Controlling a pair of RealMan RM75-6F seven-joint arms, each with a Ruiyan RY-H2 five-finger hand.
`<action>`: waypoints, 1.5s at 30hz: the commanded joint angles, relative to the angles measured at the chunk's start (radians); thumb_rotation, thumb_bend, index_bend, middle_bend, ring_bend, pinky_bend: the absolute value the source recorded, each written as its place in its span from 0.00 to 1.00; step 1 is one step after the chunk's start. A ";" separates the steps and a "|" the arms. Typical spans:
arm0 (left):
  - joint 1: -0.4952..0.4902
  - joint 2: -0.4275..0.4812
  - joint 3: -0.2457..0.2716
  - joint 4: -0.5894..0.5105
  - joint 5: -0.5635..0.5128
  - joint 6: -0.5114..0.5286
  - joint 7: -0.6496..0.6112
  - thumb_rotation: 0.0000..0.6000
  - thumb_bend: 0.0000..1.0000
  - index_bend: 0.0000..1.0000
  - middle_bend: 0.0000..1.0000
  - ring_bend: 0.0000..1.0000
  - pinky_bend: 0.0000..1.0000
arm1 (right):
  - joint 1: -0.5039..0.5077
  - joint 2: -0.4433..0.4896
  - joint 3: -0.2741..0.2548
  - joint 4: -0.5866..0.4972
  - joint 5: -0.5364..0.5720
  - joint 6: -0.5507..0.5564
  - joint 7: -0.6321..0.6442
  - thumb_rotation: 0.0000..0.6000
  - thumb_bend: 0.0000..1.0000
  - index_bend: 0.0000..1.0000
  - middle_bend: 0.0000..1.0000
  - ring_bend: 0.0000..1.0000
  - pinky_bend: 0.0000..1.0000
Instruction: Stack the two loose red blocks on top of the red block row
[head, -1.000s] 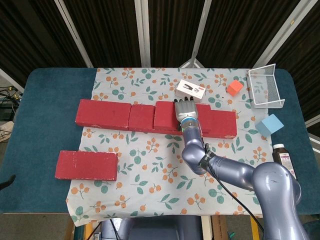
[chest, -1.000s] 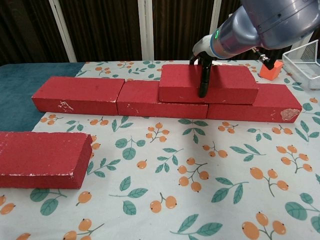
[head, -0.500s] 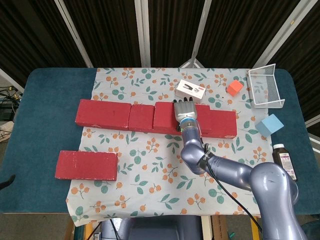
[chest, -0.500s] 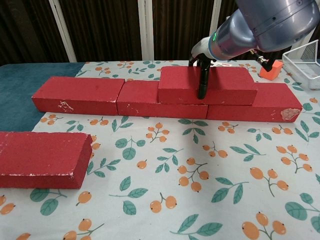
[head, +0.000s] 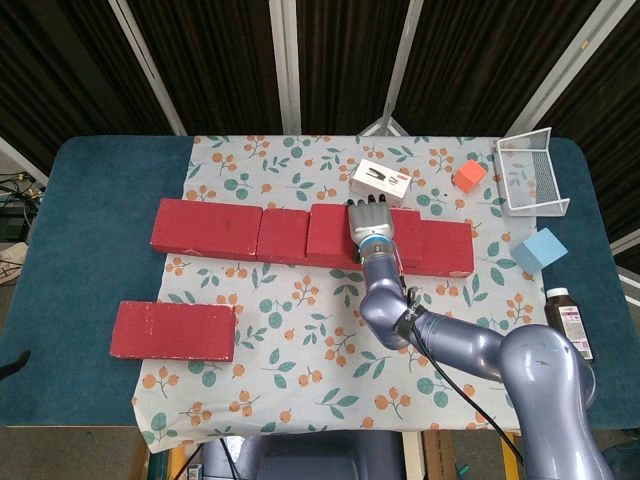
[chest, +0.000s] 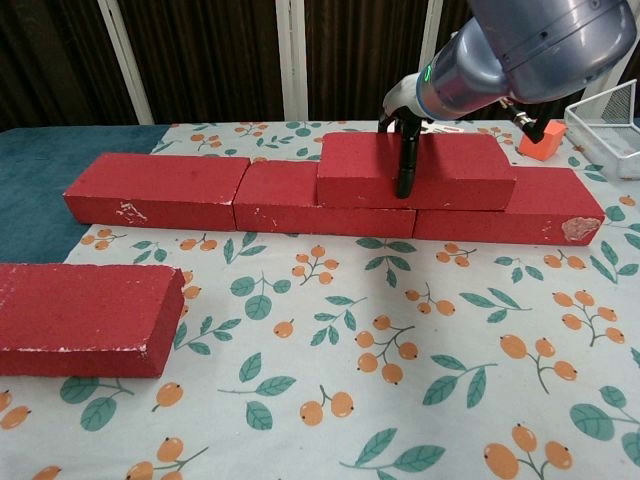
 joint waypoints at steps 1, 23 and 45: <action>0.000 0.000 0.000 0.000 0.000 0.000 0.001 1.00 0.00 0.08 0.00 0.00 0.05 | -0.001 -0.004 0.001 0.007 0.004 -0.001 -0.002 1.00 0.05 0.43 0.26 0.06 0.00; 0.002 0.002 0.001 0.000 0.000 0.004 -0.001 1.00 0.00 0.08 0.00 0.00 0.05 | -0.001 -0.023 0.021 0.023 0.017 0.012 -0.033 1.00 0.05 0.29 0.24 0.05 0.00; 0.002 0.003 0.001 0.000 -0.001 0.004 -0.001 1.00 0.00 0.08 0.00 0.00 0.05 | -0.004 -0.021 0.059 0.019 0.066 0.034 -0.081 1.00 0.05 0.09 0.08 0.00 0.00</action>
